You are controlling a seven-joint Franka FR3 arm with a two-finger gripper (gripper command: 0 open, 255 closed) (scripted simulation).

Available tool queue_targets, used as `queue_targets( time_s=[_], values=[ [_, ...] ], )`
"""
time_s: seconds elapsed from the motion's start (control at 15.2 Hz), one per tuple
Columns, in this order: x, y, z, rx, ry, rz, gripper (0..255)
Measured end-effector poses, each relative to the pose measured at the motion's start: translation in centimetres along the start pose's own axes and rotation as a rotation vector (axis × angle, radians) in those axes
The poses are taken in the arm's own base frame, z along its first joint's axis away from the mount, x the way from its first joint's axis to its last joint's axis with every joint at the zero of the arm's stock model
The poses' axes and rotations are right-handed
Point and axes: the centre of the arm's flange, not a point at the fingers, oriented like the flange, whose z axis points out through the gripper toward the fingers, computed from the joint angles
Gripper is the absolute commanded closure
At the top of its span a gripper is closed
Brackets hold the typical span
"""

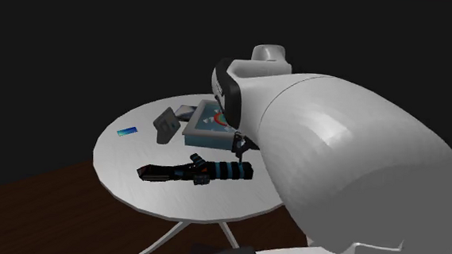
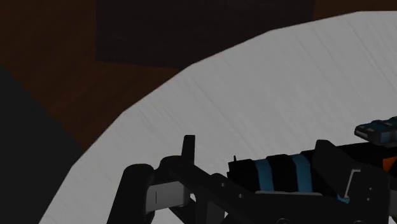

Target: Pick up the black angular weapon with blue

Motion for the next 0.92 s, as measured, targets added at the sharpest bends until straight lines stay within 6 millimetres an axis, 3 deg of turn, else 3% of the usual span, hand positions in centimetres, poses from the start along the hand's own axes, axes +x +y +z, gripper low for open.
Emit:
queue_targets(
  time_s=[0.92],
  values=[
    [7.0, -14.7, 4.4, 0.049, 0.100, -0.236, 0]
  ],
)
